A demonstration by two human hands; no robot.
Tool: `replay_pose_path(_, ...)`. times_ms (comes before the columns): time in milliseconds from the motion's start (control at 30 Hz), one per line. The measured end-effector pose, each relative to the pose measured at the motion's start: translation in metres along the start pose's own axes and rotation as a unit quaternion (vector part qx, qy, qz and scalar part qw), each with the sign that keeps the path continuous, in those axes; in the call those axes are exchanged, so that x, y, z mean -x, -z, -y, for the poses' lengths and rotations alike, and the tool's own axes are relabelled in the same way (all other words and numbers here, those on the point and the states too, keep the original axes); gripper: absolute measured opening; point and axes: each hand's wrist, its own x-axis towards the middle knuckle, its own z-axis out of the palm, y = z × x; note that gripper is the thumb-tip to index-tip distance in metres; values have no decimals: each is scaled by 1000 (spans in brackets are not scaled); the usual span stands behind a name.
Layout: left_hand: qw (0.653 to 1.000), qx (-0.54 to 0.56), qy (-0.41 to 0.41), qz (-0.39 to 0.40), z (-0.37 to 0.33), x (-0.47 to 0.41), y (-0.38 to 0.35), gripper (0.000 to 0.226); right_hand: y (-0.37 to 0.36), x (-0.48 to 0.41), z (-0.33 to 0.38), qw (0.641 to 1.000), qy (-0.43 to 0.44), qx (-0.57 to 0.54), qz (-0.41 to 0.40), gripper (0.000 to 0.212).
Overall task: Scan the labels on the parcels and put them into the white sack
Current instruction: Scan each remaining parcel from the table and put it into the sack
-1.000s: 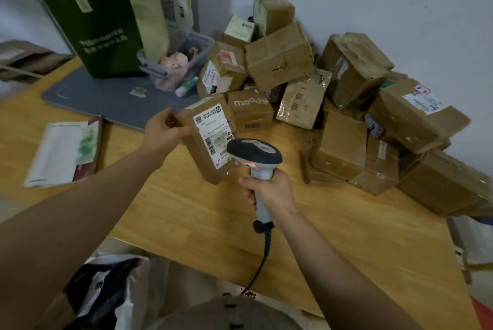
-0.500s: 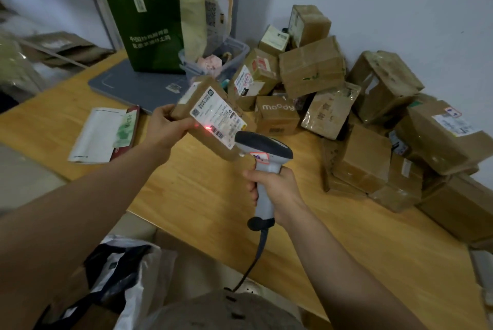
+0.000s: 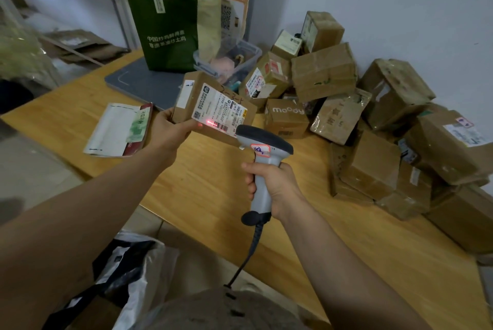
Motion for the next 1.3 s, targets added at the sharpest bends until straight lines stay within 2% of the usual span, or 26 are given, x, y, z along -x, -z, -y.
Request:
replay_pose_path(133, 1000, -1, 0, -6, 0, 0, 3, 56, -3, 0, 0, 1000, 4, 3, 2, 19)
replay_pose_path(300, 1000, -6, 2, -5, -2, 3, 4, 63, -5, 1, 0, 1000, 11, 15, 2, 21)
replay_pose_path(733, 999, -9, 5, -33, -2, 6, 12, 62, -15, -6, -3, 1000, 10, 16, 11, 19)
replay_pose_path(833, 999, 14, 7, -50, 2, 5, 19, 54, -18, -10, -5, 1000, 11, 21, 19, 17)
replay_pose_path(900, 995, 37, 14, -89, 6, 5, 33, 49, -24, -14, -7, 999, 4, 26, 32, 15)
replay_pose_path(1033, 974, 57, 31, -217, 20, 12, 85, 60, -49, -23, -18, 996, -14, 52, 70, 13)
replay_pose_path(1167, 924, 43, 35, -379, 42, 42, 147, 59, -84, -31, -38, 988, -45, 94, 114, 14)
replay_pose_path(1300, 871, 61, 72, -482, 70, 79, 205, 61, -124, -35, -61, 974, -75, 143, 156, 13)
